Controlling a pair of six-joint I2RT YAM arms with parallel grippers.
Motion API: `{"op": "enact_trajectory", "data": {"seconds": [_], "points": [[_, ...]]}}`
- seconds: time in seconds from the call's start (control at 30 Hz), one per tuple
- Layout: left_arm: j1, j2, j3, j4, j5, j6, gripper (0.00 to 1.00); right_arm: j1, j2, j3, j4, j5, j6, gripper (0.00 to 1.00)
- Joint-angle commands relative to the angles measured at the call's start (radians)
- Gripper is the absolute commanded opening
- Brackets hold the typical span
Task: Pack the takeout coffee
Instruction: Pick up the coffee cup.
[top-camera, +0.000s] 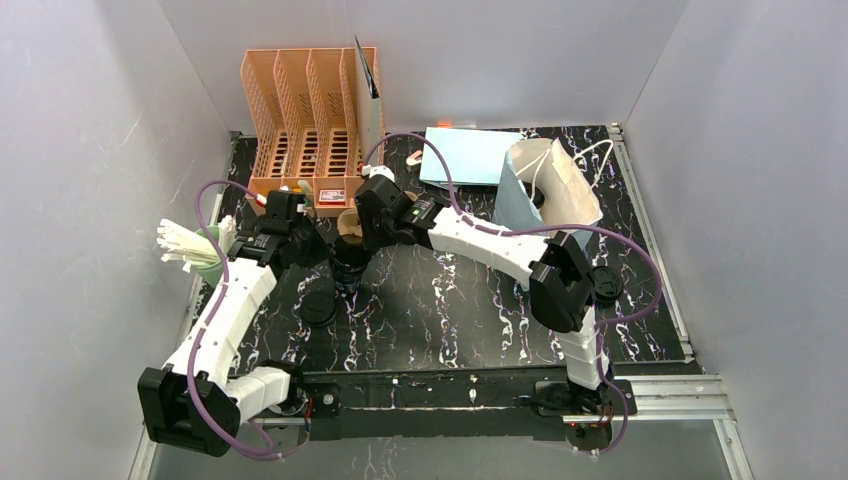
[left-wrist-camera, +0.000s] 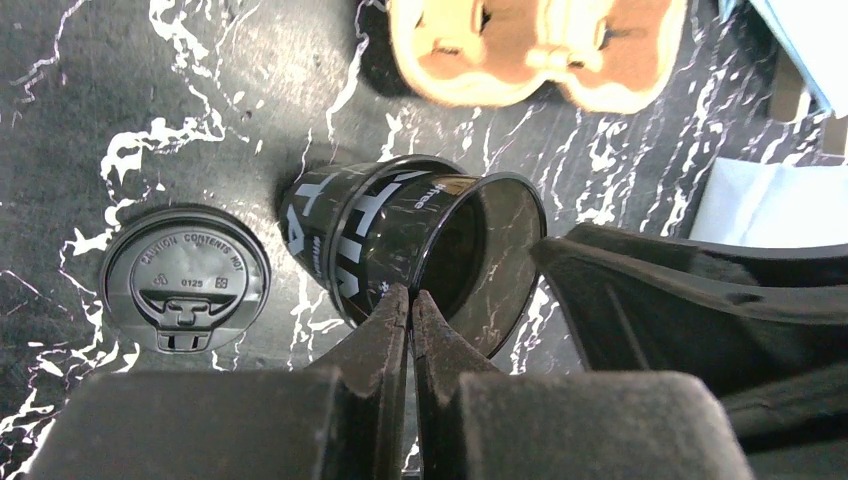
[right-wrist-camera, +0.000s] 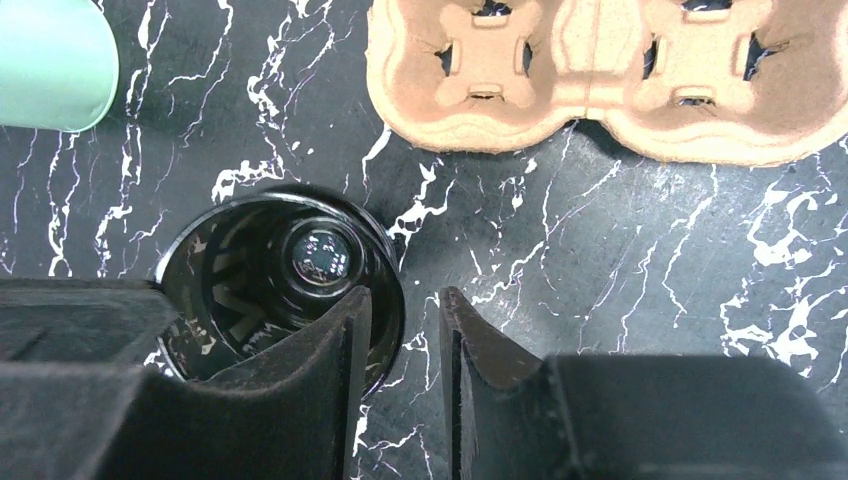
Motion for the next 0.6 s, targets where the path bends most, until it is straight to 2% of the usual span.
{"op": "enact_trajectory", "data": {"seconds": [0.0, 0.43, 0.57], "points": [[0.005, -0.038, 0.065, -0.048, -0.032, 0.016, 0.0, 0.002, 0.007, 0.059, -0.014, -0.017, -0.004, 0.39], [0.005, -0.093, 0.105, -0.056, 0.033, 0.0, 0.0, 0.002, -0.051, 0.101, -0.017, -0.076, -0.014, 0.34], [0.004, -0.12, 0.125, -0.049, 0.055, -0.008, 0.0, 0.002, -0.053, 0.144, -0.076, -0.051, -0.014, 0.45]]}}
